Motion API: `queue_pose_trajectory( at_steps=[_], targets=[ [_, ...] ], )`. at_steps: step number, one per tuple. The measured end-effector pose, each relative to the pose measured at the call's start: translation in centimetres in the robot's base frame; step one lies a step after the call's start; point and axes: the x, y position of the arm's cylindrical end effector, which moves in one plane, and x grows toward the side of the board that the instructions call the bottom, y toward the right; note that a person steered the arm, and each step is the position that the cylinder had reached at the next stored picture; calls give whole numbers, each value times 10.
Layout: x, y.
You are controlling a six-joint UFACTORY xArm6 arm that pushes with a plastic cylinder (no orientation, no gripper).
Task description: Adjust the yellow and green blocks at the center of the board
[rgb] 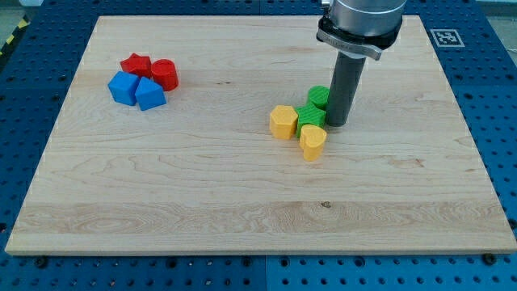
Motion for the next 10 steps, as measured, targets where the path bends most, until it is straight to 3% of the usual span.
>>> queue_pose_trajectory(
  at_steps=[2, 3, 4, 10],
  targets=[
    [115, 39],
    [128, -1],
    [124, -28],
    [59, -30]
  ],
)
